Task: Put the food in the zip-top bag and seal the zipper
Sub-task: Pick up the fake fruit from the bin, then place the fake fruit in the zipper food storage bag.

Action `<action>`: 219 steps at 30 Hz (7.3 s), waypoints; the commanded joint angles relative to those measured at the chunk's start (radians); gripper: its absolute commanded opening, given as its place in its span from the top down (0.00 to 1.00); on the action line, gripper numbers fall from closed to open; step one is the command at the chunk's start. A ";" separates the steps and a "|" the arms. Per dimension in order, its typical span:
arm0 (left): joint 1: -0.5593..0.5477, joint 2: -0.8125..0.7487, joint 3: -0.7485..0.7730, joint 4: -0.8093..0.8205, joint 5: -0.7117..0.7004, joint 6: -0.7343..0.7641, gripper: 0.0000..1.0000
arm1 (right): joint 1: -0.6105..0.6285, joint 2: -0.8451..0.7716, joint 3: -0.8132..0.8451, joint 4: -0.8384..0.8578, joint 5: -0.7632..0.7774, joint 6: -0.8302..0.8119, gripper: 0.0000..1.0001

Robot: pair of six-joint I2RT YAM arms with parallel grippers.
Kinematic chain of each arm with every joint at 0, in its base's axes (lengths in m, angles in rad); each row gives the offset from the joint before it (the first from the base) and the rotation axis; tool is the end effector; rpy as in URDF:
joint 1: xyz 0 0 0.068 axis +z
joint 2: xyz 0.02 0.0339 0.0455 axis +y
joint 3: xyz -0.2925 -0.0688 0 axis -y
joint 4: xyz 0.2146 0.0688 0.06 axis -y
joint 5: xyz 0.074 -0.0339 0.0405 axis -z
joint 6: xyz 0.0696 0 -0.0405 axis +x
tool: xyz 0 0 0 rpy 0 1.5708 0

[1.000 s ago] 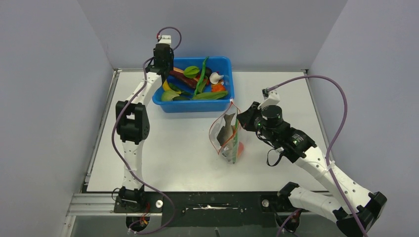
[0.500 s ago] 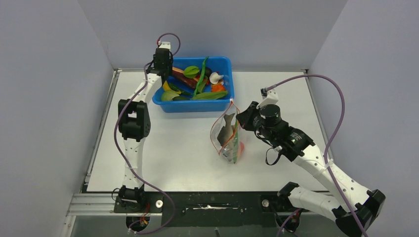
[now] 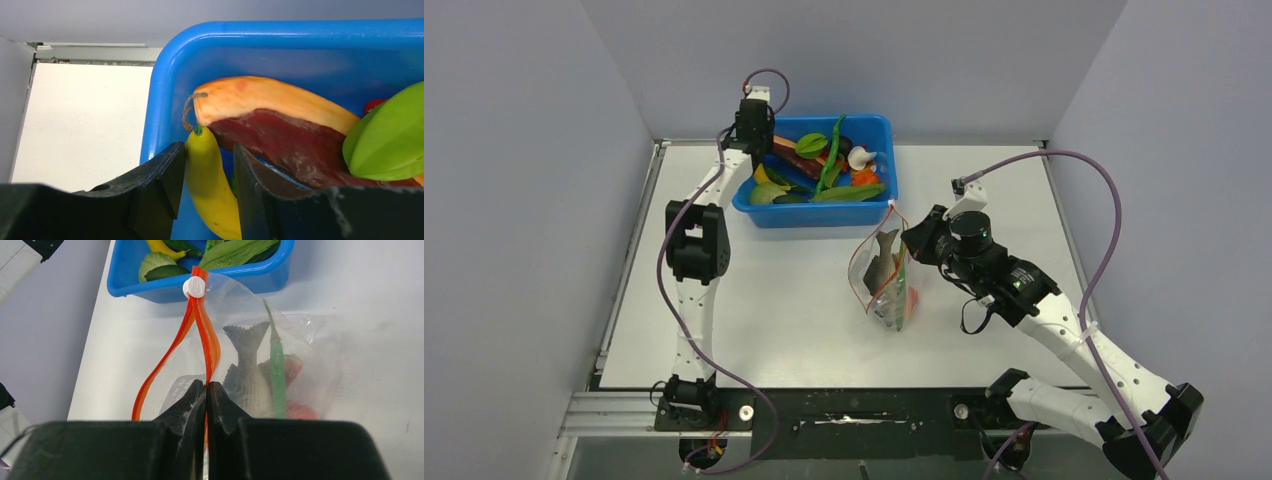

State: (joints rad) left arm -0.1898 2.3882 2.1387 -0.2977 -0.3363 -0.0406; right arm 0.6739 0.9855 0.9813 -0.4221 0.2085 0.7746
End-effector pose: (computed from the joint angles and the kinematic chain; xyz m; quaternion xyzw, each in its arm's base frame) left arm 0.5694 -0.0860 0.2461 -0.0177 0.8633 0.0894 0.4964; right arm 0.1673 0.1152 0.3577 0.0984 0.8322 0.2913 0.4614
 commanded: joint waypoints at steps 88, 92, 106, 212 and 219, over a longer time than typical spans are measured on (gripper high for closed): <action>-0.197 -0.962 -0.739 0.346 0.197 -0.205 1.00 | -0.012 0.070 0.017 0.142 -0.031 0.023 1.00; -0.201 -1.046 -0.817 0.363 0.322 -0.236 1.00 | -0.014 0.080 0.025 0.139 -0.048 0.017 1.00; -0.215 -1.266 -1.048 0.463 0.788 -0.303 1.00 | -0.013 0.064 0.031 0.134 -0.058 -0.018 1.00; -0.593 -1.029 -1.366 0.712 0.522 -0.370 0.48 | -0.062 -0.063 -0.105 0.215 -0.058 0.102 1.00; -0.596 -1.045 -1.274 0.609 0.493 -0.409 1.00 | -0.072 -0.039 -0.079 0.141 -0.029 0.080 1.00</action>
State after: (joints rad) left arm -0.7803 1.3674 0.7738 0.3264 0.1596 -0.4137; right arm 0.6136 0.9424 0.8738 -0.2733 0.1349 0.8692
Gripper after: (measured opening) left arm 0.027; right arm 0.026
